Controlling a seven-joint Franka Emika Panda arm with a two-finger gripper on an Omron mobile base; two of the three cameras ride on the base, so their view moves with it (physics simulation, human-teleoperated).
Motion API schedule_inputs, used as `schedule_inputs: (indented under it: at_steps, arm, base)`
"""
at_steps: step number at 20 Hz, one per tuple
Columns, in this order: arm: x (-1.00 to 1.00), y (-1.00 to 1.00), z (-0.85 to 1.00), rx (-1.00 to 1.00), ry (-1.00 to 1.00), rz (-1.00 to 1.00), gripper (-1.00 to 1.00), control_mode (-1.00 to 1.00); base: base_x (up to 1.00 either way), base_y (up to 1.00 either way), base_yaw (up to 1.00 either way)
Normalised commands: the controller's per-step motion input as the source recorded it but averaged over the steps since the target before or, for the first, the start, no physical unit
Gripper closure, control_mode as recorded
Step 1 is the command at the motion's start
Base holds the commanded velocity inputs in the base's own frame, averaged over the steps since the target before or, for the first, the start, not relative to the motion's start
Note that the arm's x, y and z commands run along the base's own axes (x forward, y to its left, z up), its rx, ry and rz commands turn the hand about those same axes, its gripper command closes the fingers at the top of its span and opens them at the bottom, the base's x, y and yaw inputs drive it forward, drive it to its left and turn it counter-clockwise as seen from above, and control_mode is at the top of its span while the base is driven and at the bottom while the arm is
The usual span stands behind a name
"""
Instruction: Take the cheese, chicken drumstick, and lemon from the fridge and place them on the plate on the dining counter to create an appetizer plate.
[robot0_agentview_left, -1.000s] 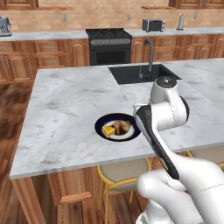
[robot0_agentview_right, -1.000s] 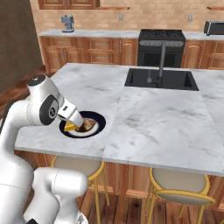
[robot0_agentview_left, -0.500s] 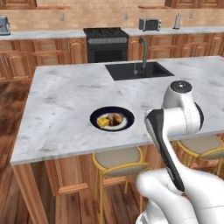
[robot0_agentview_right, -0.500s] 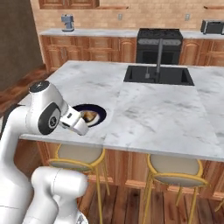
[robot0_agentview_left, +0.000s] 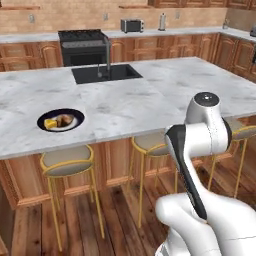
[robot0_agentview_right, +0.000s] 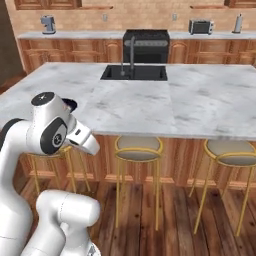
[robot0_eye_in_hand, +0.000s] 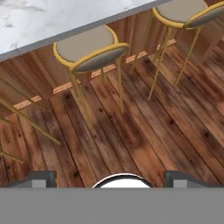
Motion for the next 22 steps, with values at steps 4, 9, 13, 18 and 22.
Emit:
schedule_inputs:
  at_steps: [4,9,13,18,22]
  arm:
    - [0.00,0.00,0.00,0.00,0.00,0.00,-1.00,1.00]
    - [0.00,0.00,0.00,0.00,0.00,0.00,-1.00,1.00]
    - [0.00,0.00,0.00,0.00,0.00,0.00,-1.00,1.00]
    - [0.00,0.00,0.00,0.00,0.00,0.00,-1.00,1.00]
    - [0.00,0.00,0.00,0.00,0.00,0.00,-1.00,1.00]
  base:
    - [-0.33,-1.00,-0.19]
    - [-0.09,-1.00,-0.14]
    - [0.00,-1.00,-0.08]
    - [0.00,-1.00,-0.01]
    - [0.02,-1.00,0.00]
